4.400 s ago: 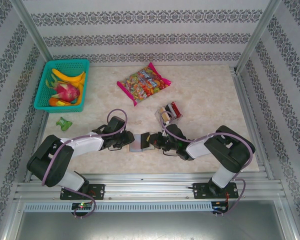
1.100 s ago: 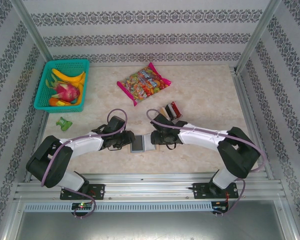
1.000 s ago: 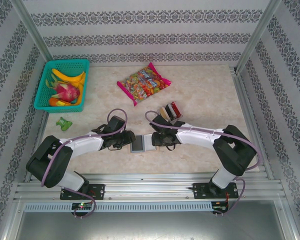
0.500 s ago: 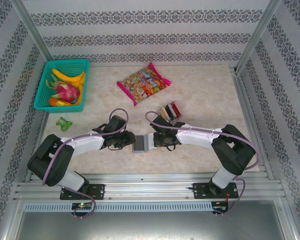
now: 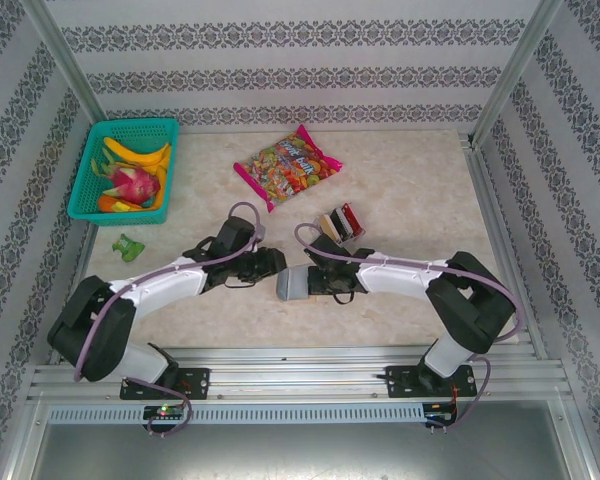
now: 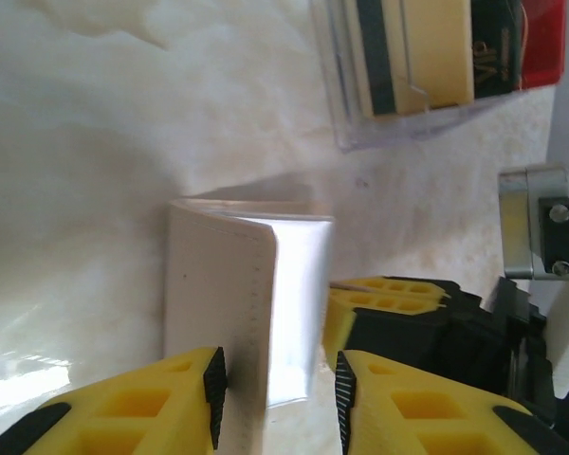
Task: Put the credit cards into the card holder
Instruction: Close the card holder at the center of the table.
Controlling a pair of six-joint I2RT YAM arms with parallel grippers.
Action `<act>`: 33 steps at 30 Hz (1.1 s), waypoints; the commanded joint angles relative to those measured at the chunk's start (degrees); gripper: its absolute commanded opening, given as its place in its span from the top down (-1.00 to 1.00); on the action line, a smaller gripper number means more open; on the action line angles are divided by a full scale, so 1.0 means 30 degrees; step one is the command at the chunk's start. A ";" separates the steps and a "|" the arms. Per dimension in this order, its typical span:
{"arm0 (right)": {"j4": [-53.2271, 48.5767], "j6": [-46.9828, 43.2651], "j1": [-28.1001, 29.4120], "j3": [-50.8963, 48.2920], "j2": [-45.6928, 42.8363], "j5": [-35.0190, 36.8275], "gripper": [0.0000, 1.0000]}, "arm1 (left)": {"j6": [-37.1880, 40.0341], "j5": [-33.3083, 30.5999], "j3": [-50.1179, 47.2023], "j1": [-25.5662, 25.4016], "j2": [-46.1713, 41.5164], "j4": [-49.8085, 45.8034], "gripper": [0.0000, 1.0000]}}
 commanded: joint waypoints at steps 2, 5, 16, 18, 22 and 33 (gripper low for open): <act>0.1644 0.1011 -0.0474 -0.1278 -0.0977 -0.1178 0.86 | -0.0490 0.1417 0.0921 -0.1058 0.1964 0.1565 0.21; 0.2166 0.1474 -0.0860 -0.2098 -0.1720 -0.1243 0.84 | -0.0791 0.1516 0.1310 -0.1456 0.3141 0.2144 0.22; 0.4589 0.2517 -0.2021 -0.4125 -0.3432 -0.2762 0.81 | -0.0690 0.0180 0.1375 -0.1592 0.4198 0.1190 0.32; 0.5206 0.2763 -0.2082 -0.4284 -0.3571 -0.3185 0.80 | -0.0387 -0.0335 0.1454 -0.1592 0.4243 0.0559 0.32; 0.6344 0.3113 -0.2084 -0.4410 -0.3528 -0.3985 0.74 | -0.0407 -0.0620 0.1538 -0.1593 0.5026 0.0134 0.42; 0.6637 0.3705 -0.2099 -0.4297 -0.3041 -0.4109 0.69 | -0.0749 0.0220 0.1216 -0.1680 0.4113 0.2508 -0.02</act>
